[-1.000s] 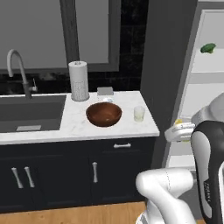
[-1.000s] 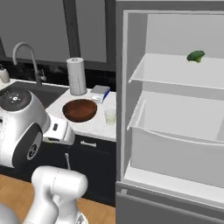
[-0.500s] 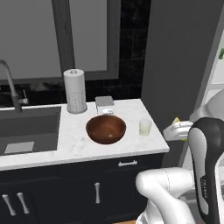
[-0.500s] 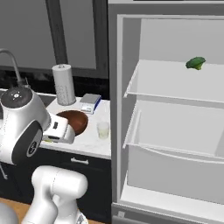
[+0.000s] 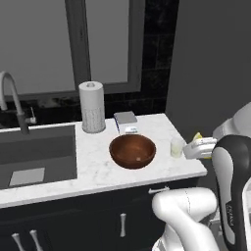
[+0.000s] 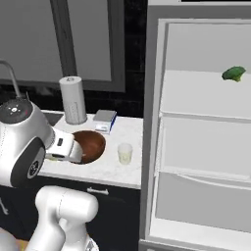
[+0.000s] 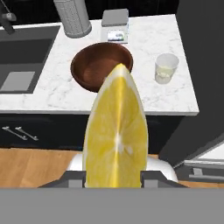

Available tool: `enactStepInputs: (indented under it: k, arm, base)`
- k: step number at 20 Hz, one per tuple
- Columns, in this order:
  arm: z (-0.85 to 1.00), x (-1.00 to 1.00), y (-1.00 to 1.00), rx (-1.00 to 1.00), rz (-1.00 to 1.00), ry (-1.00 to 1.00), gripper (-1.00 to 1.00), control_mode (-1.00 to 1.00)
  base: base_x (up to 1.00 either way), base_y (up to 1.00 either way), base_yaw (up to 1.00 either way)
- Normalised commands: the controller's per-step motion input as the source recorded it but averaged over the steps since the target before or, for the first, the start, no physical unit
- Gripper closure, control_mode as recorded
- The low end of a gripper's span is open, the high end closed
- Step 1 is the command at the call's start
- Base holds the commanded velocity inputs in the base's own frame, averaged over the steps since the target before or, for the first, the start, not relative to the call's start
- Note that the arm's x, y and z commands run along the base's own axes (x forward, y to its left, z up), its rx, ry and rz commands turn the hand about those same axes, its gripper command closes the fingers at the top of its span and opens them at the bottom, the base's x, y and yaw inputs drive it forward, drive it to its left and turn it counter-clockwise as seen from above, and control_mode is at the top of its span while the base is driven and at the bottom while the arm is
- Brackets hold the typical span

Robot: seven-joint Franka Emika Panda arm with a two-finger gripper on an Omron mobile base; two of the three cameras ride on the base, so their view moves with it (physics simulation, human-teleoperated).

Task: Grab a lemon wedge from the fridge and one ice cube from the ice bowl, and put them in the glass of lemonade.

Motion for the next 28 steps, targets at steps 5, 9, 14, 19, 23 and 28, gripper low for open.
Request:
enactStepInputs:
  k: [5, 9, 14, 19, 23, 28]
  arm:
    - [0.0, 0.0, 0.0, 0.0, 0.0, 0.0, 1.0, 1.0]
    - [-0.32, 0.42, -0.24, 0.0, -0.14, 0.17, 1.0, -1.0]
    - [-0.62, 0.88, -0.61, 0.0, -0.29, 0.27, 1.0, -1.0]
    - [-0.67, 0.96, -0.09, -0.06, -0.18, 0.22, 1.0, -1.0]
    - [-0.87, 0.59, -0.04, -0.13, -0.12, 0.02, 1.0, -1.0]
    - [-0.42, 0.66, -0.24, -0.05, -0.04, 0.0, 1.0, -1.0]
  base:
    - [0.92, -0.22, -0.14]
    - [0.41, -0.16, -0.08]
    - [0.0, 0.0, 0.0]
    - [0.0, 0.0, 0.0]
    - [0.0, 0.0, 0.0]
    - [0.0, 0.0, 0.0]
